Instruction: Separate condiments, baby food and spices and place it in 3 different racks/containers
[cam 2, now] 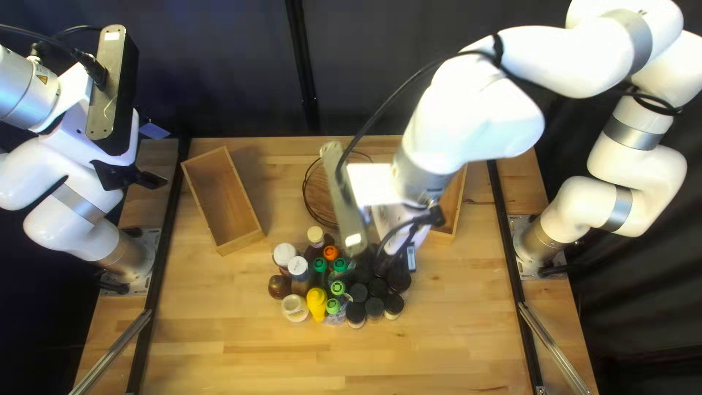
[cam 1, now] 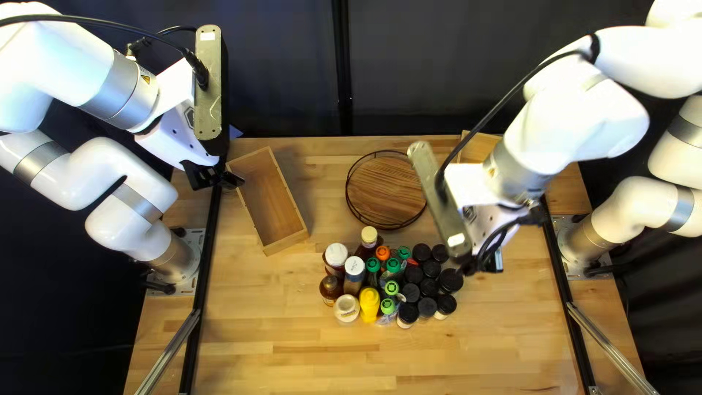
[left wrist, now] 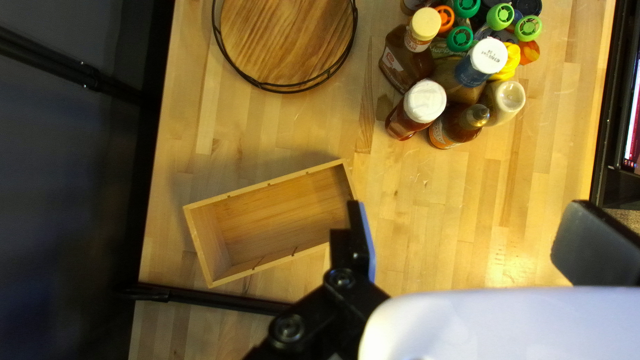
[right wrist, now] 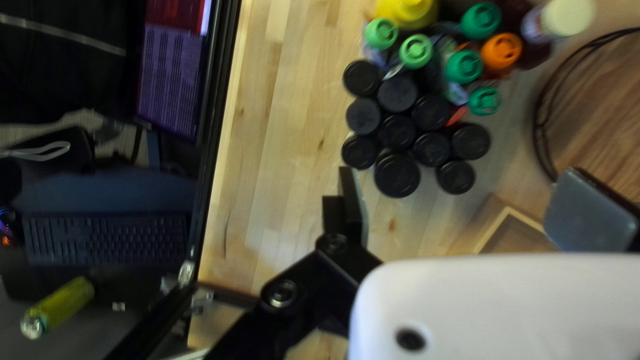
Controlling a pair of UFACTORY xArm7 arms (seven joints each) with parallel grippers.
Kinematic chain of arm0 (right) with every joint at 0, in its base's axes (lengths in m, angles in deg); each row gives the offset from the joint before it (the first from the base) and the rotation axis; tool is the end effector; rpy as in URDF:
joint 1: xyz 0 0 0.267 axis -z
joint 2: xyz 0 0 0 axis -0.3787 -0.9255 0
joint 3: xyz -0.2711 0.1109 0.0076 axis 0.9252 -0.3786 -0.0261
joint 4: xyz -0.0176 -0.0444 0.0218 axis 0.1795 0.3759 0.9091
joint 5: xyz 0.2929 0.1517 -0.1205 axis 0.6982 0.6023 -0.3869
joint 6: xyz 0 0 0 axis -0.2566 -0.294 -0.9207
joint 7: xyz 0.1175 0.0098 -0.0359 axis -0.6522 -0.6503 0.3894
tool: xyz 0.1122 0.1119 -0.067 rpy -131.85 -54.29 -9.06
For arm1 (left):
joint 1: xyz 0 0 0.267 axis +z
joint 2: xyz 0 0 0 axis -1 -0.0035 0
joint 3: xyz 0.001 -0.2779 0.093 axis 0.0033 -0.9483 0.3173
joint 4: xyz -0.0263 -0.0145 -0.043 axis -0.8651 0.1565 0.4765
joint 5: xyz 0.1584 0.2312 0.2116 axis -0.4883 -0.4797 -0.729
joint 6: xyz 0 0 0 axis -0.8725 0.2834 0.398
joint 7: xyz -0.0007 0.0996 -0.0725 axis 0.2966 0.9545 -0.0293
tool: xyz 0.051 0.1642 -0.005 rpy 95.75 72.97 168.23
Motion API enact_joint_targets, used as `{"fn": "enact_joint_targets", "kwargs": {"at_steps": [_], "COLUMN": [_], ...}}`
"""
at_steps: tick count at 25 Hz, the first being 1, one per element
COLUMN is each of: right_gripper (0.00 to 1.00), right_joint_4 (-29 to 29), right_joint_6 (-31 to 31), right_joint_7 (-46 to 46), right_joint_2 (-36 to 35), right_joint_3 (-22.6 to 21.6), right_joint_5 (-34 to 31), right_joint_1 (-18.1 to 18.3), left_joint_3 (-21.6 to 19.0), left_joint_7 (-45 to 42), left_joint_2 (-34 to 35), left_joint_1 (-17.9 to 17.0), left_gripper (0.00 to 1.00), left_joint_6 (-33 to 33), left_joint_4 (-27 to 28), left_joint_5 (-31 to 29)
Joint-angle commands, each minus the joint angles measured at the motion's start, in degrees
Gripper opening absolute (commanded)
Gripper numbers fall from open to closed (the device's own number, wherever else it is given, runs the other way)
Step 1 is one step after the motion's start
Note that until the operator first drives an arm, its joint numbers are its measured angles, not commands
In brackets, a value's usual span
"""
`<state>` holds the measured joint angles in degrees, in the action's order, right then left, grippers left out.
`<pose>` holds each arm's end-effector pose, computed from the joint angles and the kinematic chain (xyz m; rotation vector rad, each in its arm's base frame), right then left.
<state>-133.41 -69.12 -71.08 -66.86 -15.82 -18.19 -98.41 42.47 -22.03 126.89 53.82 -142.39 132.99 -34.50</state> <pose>0.4290 0.1542 0.3369 -2.9536 -0.4886 -0.2151 0.2908 0.0125 0.4542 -2.9957 -0.1533 -0.7090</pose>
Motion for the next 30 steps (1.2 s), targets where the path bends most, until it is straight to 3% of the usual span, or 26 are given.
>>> {"fn": "enact_joint_targets", "kwargs": {"at_steps": [1, 18, 30], "right_gripper": [1.00, 1.00, 1.00], "right_joint_4": [4.10, 17.33, 26.04], "right_joint_6": [1.98, 12.07, 22.51], "right_joint_7": [2.07, -6.42, -9.44], "right_joint_2": [-0.34, -6.00, -9.04], "right_joint_3": [-0.05, -2.13, 0.54], "right_joint_5": [-0.98, -8.81, -9.96], "right_joint_1": [-0.84, -0.10, 1.57], "left_joint_3": [0.00, 0.00, 0.00], "left_joint_7": [0.00, 0.00, 0.00], "left_joint_2": [0.00, 0.00, 0.00], "left_joint_1": [0.00, 0.00, 0.00], "left_gripper": [1.00, 1.00, 1.00], "left_joint_6": [0.00, 0.00, 0.00], "left_joint_4": [0.00, 0.00, 0.00], "left_joint_5": [0.00, 0.00, 0.00]}}
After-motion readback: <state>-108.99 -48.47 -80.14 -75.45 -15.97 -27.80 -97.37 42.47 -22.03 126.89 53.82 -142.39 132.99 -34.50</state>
